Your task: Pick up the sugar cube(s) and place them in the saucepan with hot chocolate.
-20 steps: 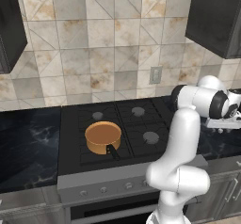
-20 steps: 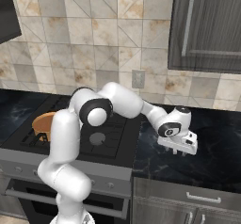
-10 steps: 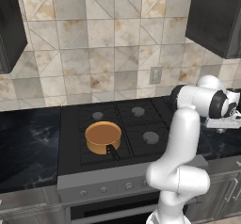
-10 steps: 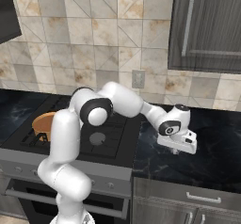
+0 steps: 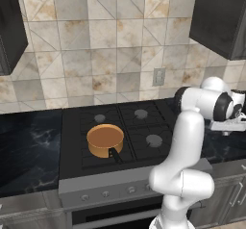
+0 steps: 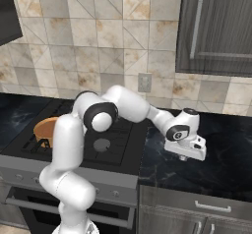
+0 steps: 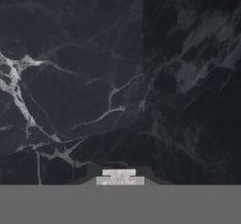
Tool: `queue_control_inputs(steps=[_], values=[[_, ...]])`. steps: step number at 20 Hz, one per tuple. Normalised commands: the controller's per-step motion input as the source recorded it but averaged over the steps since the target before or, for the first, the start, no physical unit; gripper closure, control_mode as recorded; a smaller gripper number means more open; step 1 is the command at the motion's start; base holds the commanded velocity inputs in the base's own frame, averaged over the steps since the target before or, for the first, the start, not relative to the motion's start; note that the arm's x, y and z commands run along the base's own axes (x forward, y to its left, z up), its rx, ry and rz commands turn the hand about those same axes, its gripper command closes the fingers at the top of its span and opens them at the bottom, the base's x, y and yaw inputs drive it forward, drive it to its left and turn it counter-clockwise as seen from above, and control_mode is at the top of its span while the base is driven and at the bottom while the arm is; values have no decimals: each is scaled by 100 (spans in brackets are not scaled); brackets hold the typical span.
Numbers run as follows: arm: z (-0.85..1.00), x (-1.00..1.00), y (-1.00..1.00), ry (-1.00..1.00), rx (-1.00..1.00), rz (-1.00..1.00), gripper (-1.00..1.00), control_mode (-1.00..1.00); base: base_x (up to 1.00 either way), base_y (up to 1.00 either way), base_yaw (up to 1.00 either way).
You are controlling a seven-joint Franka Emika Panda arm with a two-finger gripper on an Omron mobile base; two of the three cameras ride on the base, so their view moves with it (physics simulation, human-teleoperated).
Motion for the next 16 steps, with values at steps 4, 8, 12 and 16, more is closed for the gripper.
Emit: queue_control_inputs(steps=[4,8,12,16], values=[[31,-36,6,-13,0,0,100,-100,0,0,0],[40,-48,15,-18,2,0,100,-100,0,0,0],[46,-50,27,-19,3,0,100,-100,0,0,0],[55,-43,46,-21,1,0,100,-100,0,0,0]])
